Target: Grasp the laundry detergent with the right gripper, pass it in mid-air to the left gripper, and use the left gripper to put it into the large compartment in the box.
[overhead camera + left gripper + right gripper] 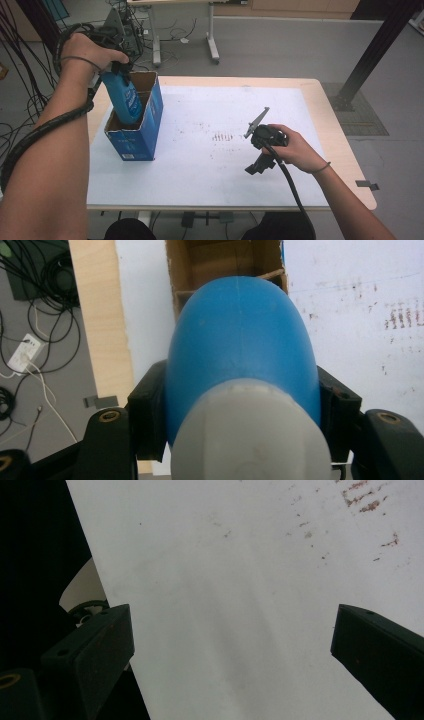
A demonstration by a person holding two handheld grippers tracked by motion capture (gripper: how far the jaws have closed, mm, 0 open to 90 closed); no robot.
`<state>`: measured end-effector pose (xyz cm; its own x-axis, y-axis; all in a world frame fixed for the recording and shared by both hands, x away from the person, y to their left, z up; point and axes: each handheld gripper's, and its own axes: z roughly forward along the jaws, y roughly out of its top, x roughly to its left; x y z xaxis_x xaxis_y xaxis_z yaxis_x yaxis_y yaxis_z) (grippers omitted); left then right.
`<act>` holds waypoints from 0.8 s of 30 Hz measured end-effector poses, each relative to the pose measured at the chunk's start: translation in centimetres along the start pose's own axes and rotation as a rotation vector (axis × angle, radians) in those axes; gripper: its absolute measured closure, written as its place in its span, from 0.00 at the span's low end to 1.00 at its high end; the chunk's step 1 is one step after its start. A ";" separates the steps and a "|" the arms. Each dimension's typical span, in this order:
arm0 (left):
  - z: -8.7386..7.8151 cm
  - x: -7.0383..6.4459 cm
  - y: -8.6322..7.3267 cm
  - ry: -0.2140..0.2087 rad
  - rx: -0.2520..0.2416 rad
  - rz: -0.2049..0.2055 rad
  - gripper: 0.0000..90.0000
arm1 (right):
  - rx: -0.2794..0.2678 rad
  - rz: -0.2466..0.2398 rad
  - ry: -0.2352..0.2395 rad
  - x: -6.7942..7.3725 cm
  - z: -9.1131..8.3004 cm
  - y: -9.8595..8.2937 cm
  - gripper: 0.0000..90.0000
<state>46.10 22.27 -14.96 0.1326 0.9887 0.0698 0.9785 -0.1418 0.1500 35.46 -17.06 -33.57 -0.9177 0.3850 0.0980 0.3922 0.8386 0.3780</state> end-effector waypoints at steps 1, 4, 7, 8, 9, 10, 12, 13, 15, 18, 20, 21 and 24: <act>0.3 0.0 0.0 -0.001 0.001 -0.001 0.42 | 0.003 0.000 0.000 0.0 0.0 0.0 0.04; 1.3 -0.2 -0.1 -0.004 0.009 -0.002 0.42 | 0.005 -0.001 0.001 0.1 0.1 0.0 0.04; 2.2 -0.2 -0.2 -0.008 0.014 -0.005 0.42 | 0.004 0.001 0.002 0.1 0.1 0.0 0.04; 2.5 -0.2 -0.2 -0.008 0.016 -0.006 0.42 | 0.005 0.002 0.001 0.1 0.1 0.0 0.04; 2.9 -0.2 -0.3 -0.008 0.017 -0.007 0.42 | 0.004 0.002 0.000 0.1 0.1 0.0 0.04; 3.1 -0.2 -0.3 -0.008 0.018 -0.009 0.42 | 0.006 0.004 0.000 0.1 0.2 0.1 0.04; 3.8 -0.2 -0.4 -0.007 0.017 -0.010 0.42 | 0.005 0.003 0.000 0.1 0.2 0.1 0.04; 4.1 -0.2 -0.5 -0.008 0.019 -0.011 0.42 | 0.008 0.001 0.002 0.1 0.2 0.1 0.04; 4.7 -0.2 -0.5 -0.011 0.020 -0.012 0.42 | 0.006 0.001 0.000 0.1 0.3 0.1 0.04; 5.3 -0.3 -0.6 -0.016 0.019 -0.012 0.42 | 0.008 -0.003 0.001 0.1 0.4 0.2 0.04; 5.8 -0.3 -0.7 -0.020 0.012 -0.012 0.42 | 0.008 -0.003 0.001 0.1 0.4 0.3 0.04; 6.0 -0.3 -0.7 -0.020 0.010 -0.014 0.42 | 0.008 -0.002 0.002 0.1 0.4 0.3 0.04; 6.7 -0.4 -0.8 -0.015 0.010 -0.017 0.42 | 0.006 -0.001 0.001 0.2 0.5 0.3 0.04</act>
<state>46.34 22.36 -21.70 0.1186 0.9916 0.0524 0.9821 -0.1250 0.1412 35.45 -16.53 -33.85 -0.9183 0.3835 0.0982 0.3913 0.8416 0.3723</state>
